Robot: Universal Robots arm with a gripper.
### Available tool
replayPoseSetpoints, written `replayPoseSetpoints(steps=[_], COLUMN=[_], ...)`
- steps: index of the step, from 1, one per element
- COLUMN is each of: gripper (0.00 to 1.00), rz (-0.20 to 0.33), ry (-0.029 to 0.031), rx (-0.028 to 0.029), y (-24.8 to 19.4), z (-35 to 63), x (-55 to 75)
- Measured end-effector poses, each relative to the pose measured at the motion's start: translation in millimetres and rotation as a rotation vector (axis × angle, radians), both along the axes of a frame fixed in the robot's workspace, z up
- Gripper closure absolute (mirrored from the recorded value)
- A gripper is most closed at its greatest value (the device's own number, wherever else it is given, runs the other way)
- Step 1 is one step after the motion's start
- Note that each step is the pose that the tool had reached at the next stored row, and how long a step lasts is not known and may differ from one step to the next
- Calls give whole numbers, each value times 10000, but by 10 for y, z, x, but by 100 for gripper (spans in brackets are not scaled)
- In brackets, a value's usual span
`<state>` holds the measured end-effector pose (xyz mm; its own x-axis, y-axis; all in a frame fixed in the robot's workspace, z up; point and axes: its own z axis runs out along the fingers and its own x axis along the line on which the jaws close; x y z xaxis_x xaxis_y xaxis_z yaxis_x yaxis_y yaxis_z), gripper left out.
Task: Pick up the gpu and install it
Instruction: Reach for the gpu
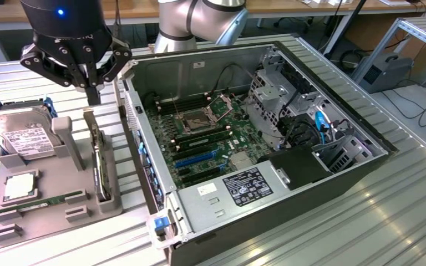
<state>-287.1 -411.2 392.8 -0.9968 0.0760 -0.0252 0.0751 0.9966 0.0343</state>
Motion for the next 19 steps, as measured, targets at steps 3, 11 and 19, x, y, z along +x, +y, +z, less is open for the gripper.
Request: replayPoseSetpoints(steps=[3,11,19], gripper=[89,89,89], rz=[0,0,0], ry=[0,0,0], rx=[-1,-1,-2], y=[-16,-61,-108], z=[0,0,0], x=[0,0,0])
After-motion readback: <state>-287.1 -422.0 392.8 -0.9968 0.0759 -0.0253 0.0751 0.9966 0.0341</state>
